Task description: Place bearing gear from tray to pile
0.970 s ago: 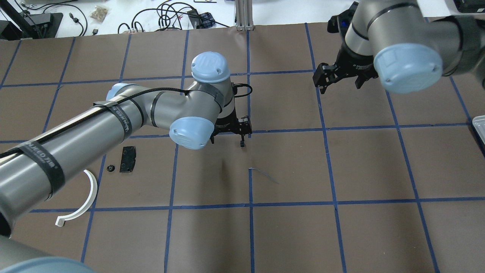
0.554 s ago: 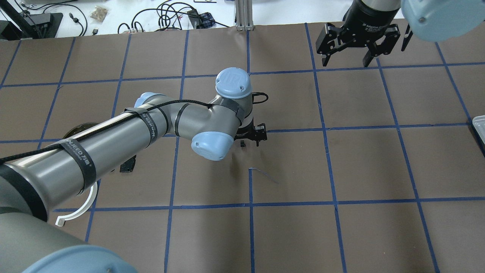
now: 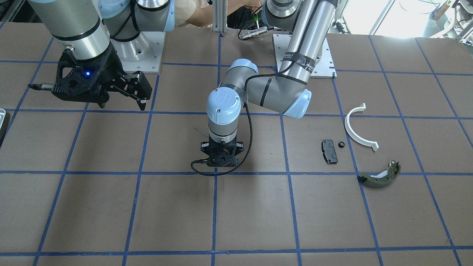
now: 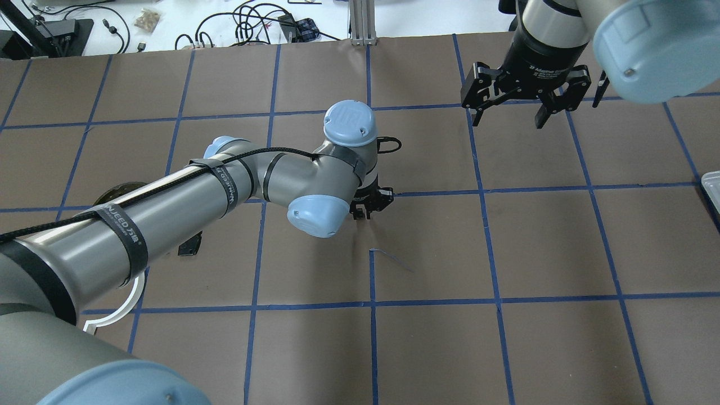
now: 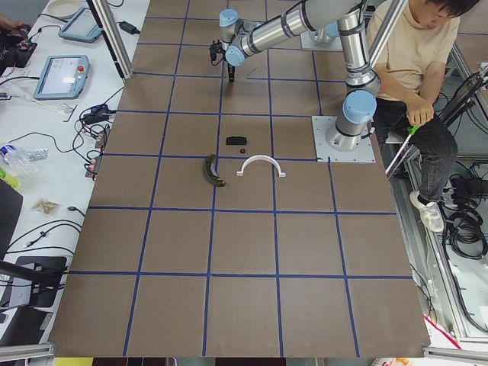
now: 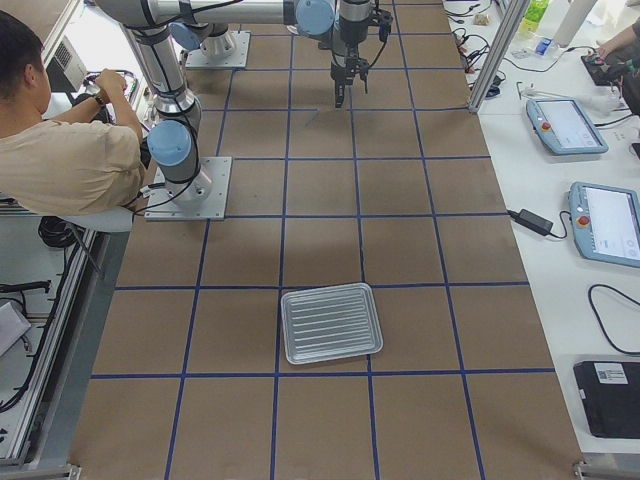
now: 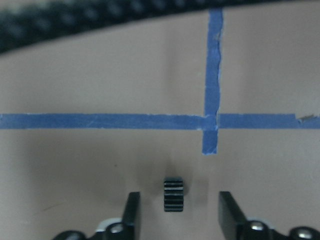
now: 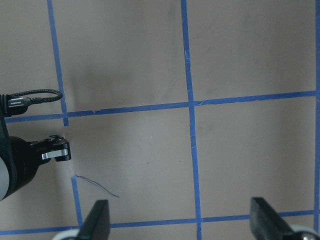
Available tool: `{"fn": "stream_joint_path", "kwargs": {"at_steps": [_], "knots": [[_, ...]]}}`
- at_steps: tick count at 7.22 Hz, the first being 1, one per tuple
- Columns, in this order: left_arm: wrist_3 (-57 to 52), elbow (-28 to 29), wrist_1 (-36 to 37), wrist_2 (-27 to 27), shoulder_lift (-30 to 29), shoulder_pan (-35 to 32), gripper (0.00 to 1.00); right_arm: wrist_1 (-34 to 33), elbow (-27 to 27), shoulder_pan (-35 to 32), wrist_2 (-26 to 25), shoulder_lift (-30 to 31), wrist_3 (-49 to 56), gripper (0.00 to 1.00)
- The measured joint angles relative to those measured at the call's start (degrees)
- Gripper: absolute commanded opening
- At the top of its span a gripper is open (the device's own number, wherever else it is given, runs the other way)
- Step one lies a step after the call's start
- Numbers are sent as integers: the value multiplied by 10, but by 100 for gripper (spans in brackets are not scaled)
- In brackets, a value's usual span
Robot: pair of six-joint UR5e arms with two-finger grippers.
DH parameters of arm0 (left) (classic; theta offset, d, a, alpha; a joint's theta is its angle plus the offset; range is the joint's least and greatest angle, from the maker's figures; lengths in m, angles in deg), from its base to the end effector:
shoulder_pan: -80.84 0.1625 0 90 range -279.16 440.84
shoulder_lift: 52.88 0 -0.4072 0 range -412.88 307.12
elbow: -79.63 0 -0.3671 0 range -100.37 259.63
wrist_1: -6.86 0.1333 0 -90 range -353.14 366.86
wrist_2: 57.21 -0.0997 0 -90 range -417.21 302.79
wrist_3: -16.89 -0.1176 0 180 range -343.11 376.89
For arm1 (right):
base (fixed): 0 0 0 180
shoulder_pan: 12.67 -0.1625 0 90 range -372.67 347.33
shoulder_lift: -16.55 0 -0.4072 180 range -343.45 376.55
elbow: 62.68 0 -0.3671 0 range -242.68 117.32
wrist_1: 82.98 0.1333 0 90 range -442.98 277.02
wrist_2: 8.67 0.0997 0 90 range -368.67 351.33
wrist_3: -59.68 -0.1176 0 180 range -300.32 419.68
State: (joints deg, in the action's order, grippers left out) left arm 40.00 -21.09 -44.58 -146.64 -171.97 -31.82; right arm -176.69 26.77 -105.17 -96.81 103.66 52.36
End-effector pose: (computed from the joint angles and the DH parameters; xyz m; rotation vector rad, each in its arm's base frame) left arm -0.3464 -0.4807 0.1636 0.0125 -3.1407 -0.0376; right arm 0.1584 -0.4834 0.4391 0.1300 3.1043 -0.0327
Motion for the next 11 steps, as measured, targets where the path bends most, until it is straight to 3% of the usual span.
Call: {"fn": "stream_joint_path", "kwargs": {"at_steps": [2, 4, 7, 11], "knots": [[-10, 1, 6, -1, 8, 12, 0, -11, 9, 0, -10, 3, -4, 100], [-60, 0, -16, -9, 38, 68, 0, -13, 13, 0, -15, 4, -3, 100], [-245, -10, -103, -42, 93, 217, 0, -14, 16, 0, -16, 4, 0, 100], [-458, -78, -115, -67, 130, 412, 0, -17, 17, 0, -16, 4, 3, 100]]}}
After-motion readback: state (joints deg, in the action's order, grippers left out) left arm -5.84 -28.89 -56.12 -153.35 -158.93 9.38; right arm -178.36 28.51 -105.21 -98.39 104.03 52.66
